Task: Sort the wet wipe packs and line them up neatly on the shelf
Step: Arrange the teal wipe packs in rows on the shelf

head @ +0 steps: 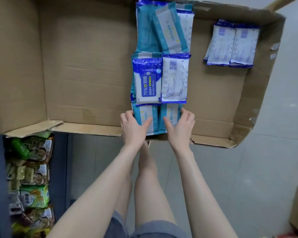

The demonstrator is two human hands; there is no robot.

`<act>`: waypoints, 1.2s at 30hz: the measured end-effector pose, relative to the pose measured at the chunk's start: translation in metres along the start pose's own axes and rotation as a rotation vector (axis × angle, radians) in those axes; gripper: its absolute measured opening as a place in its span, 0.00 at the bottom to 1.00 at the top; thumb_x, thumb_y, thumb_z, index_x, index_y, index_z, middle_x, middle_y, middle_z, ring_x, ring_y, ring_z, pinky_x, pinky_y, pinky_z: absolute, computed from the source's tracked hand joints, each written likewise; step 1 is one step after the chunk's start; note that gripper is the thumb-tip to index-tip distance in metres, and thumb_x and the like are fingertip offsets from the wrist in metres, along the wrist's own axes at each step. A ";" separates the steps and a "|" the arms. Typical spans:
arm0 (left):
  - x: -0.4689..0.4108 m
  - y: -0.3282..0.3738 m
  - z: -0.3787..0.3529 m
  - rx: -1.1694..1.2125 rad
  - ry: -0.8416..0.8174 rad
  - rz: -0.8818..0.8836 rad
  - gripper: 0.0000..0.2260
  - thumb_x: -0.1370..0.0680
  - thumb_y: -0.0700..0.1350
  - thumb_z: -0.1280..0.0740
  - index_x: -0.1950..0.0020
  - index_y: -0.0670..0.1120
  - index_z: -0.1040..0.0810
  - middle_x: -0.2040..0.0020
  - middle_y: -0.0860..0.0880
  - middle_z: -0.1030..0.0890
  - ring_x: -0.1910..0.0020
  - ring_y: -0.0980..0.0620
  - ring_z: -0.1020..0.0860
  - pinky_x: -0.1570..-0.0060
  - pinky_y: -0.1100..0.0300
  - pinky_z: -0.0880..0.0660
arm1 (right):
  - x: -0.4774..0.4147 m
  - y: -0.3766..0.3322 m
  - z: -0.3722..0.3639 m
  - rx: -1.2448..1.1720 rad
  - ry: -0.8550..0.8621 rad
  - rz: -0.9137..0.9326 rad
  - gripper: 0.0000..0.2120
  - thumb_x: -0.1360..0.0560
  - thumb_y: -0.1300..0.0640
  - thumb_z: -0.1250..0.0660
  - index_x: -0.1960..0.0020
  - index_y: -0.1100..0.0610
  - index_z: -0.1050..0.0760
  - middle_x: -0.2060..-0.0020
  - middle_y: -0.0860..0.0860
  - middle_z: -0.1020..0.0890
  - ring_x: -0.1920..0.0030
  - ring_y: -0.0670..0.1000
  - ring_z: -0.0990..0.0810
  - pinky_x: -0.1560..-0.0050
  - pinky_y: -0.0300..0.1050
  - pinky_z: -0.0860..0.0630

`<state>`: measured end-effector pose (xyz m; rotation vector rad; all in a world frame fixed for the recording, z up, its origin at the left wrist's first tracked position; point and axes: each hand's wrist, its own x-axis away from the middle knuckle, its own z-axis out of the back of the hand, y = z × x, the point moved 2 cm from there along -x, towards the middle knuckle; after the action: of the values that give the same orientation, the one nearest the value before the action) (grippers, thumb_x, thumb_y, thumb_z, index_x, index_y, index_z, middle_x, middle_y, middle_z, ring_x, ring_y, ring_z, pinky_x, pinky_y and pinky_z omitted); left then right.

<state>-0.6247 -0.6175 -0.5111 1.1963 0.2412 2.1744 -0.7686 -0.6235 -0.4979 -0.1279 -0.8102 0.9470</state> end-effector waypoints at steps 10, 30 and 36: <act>-0.011 -0.008 -0.004 -0.055 0.071 0.020 0.24 0.31 0.53 0.25 0.45 0.41 0.30 0.44 0.44 0.25 0.42 0.44 0.30 0.47 0.56 0.36 | -0.027 0.013 -0.006 -0.152 -0.022 -0.172 0.30 0.37 0.48 0.22 0.45 0.57 0.35 0.45 0.53 0.25 0.43 0.56 0.26 0.40 0.55 0.31; 0.037 -0.040 0.019 0.540 -0.225 0.105 0.18 0.27 0.34 0.29 0.40 0.46 0.29 0.47 0.51 0.20 0.51 0.55 0.20 0.51 0.60 0.21 | 0.024 0.022 0.007 -0.552 -0.414 -0.141 0.11 0.25 0.64 0.34 0.45 0.54 0.30 0.49 0.51 0.20 0.48 0.51 0.20 0.44 0.48 0.23; 0.050 -0.034 0.050 0.610 -0.258 0.072 0.06 0.22 0.41 0.34 0.48 0.50 0.22 0.53 0.56 0.17 0.55 0.59 0.18 0.58 0.66 0.22 | 0.036 -0.001 0.011 -0.704 -0.506 -0.128 0.11 0.23 0.63 0.34 0.42 0.55 0.28 0.49 0.48 0.19 0.49 0.46 0.19 0.49 0.41 0.21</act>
<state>-0.5880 -0.5672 -0.4629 1.8222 0.7994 2.0359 -0.7638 -0.5990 -0.4694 -0.4504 -1.5834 0.5376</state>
